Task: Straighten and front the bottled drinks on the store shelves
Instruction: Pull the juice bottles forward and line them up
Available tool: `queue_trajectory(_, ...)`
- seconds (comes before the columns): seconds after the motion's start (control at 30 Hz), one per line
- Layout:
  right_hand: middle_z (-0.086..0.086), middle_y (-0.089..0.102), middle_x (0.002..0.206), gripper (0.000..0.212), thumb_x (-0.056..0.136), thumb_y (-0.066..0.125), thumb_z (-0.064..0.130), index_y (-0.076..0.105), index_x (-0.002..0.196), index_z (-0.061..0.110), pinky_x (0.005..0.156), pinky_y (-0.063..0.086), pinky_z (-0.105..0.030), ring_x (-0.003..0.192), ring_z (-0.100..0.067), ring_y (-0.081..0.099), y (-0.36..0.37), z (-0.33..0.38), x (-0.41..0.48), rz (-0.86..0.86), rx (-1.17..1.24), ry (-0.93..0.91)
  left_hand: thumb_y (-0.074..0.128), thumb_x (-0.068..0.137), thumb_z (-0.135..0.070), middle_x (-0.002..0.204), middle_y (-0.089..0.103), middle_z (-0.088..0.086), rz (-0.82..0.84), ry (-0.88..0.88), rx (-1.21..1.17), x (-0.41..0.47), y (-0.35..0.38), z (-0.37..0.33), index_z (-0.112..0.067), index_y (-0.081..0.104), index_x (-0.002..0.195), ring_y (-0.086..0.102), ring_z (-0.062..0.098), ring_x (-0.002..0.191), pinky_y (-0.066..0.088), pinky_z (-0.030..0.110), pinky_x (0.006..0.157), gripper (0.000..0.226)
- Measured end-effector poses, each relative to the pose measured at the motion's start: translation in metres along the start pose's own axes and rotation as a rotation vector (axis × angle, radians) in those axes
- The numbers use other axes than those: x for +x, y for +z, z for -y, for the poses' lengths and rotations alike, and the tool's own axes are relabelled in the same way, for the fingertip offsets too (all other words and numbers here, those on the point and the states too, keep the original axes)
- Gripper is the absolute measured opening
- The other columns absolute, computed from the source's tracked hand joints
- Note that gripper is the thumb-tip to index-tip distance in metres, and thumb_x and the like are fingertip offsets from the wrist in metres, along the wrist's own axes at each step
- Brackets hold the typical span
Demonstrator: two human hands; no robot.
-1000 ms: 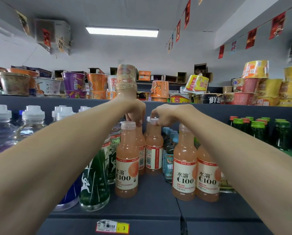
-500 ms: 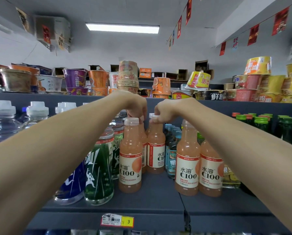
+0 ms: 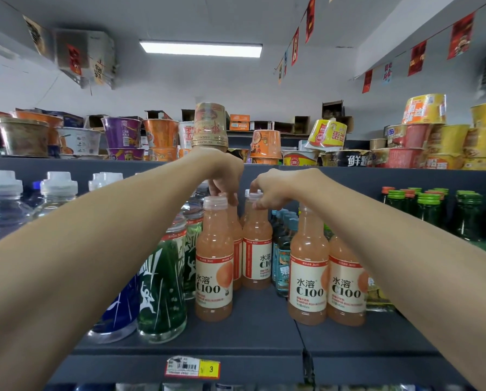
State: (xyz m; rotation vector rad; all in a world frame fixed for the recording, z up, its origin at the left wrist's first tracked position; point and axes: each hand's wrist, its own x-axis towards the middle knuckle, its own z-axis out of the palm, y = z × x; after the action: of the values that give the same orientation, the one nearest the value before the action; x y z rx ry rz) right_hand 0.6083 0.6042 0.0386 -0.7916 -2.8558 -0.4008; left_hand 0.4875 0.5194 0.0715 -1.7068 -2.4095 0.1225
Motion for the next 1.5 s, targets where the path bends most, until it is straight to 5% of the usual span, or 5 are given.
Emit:
queue_trajectory(0.17,-0.010,0.060,0.134,0.060,0.099,0.059,0.042,0.042,0.152,0.019,0.083,0.053,-0.032,0.114,-0.028,0.062,0.005,-0.004,0.002,-0.016,-0.013,-0.002,0.068,0.083,0.004,0.112,0.068,-0.002,0.055,0.051,-0.059,-0.006,-0.004,0.000,-0.025,0.072,0.102,0.064,0.018,0.107,0.051,0.025,0.077,0.035)
queue_trajectory(0.37,-0.008,0.063,0.128,0.057,0.098,0.060,0.041,0.046,0.149,0.020,0.075,0.054,-0.028,0.102,-0.023,0.066,0.004,-0.009,0.008,0.002,0.055,-0.016,0.079,0.085,-0.037,0.100,0.070,0.004,0.030,0.011,-0.109,-0.004,-0.001,-0.001,-0.010,0.072,0.113,0.070,0.017,0.085,0.059,0.023,0.063,0.040)
queue_trajectory(1.2,-0.003,0.071,0.105,0.047,0.095,0.058,0.056,0.065,0.122,0.019,0.068,0.054,-0.028,0.084,-0.015,0.070,-0.011,-0.005,-0.017,0.037,0.082,-0.005,0.071,0.091,-0.019,0.113,0.071,-0.001,0.057,0.080,-0.174,-0.015,-0.002,0.003,-0.013,0.074,0.117,0.067,0.013,0.097,0.051,0.020,0.068,0.027)
queue_trajectory(1.4,-0.007,0.057,0.141,0.071,0.094,0.055,0.064,0.046,0.148,0.018,0.101,0.051,-0.041,0.124,-0.026,0.058,-0.010,-0.003,-0.030,0.038,0.056,0.005,0.066,0.095,-0.036,0.131,0.063,0.000,0.050,0.083,-0.111,-0.030,-0.004,0.002,-0.016,0.062,0.136,0.062,0.019,0.114,0.055,0.035,0.095,0.046)
queue_trajectory(1.5,-0.005,0.060,0.128,0.079,0.091,0.053,0.071,0.042,0.149,0.019,0.085,0.051,-0.035,0.118,-0.025,0.057,-0.014,-0.004,-0.048,-0.005,-0.051,-0.004,0.064,0.092,-0.052,0.133,0.063,-0.003,-0.030,0.121,0.013,-0.047,-0.014,0.002,-0.018,0.061,0.136,0.060,0.018,0.119,0.048,0.040,0.107,0.056)
